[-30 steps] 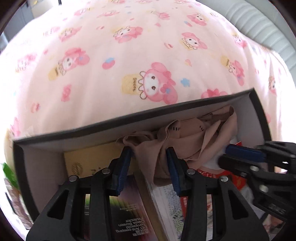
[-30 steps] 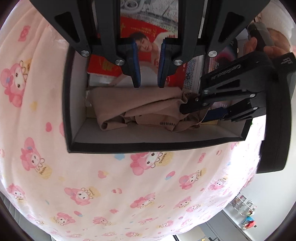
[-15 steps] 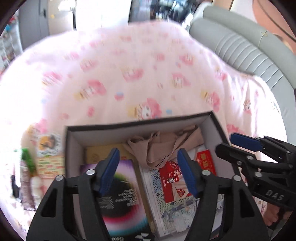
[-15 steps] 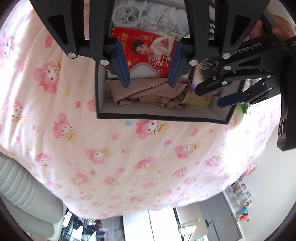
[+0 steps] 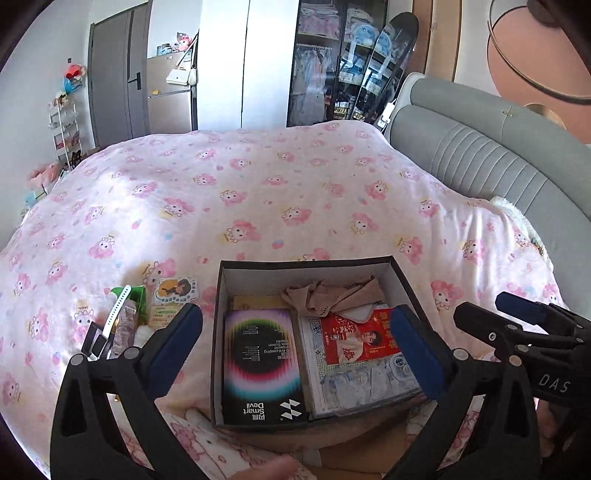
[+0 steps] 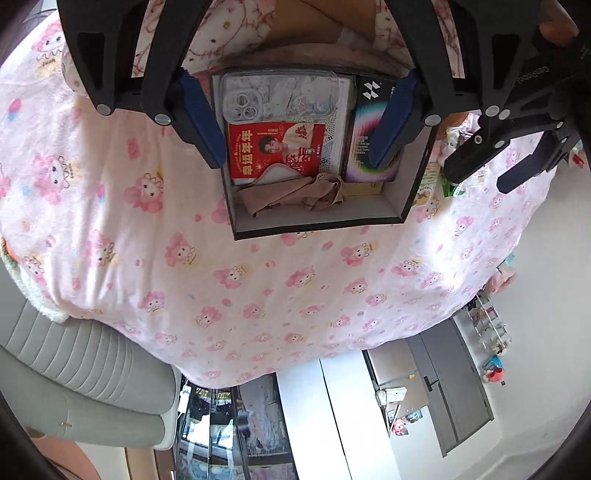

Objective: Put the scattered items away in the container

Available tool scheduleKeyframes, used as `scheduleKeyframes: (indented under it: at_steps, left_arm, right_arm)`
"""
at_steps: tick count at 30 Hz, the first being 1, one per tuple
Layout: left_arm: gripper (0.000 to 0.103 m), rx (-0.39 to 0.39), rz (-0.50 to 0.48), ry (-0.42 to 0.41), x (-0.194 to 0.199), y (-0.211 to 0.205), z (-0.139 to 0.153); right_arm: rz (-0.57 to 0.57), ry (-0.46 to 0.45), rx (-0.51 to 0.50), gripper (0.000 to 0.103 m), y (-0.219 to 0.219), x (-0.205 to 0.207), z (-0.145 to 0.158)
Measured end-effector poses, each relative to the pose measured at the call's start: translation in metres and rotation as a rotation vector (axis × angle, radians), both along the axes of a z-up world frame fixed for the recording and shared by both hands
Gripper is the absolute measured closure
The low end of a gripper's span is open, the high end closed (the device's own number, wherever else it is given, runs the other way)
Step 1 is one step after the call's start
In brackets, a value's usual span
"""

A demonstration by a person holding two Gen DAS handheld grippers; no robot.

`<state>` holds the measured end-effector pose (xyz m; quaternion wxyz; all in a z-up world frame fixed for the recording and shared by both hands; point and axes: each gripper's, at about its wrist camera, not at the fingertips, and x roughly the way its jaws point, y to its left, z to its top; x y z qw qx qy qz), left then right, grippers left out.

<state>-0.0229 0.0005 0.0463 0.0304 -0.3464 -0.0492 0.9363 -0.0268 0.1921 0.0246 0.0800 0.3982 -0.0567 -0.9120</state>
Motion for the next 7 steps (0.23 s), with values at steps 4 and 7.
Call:
scheduleKeyframes:
  at_steps: [4, 7]
  left_arm:
    - [0.001, 0.005, 0.014, -0.002, 0.01, 0.0, 0.002]
    - [0.001, 0.009, 0.028, -0.004, 0.017, 0.0, 0.005]
  right_arm:
    - [0.024, 0.032, 0.061, 0.024, -0.009, 0.01, 0.003]
    - [0.03, 0.064, 0.092, 0.024, -0.012, 0.017, 0.007]
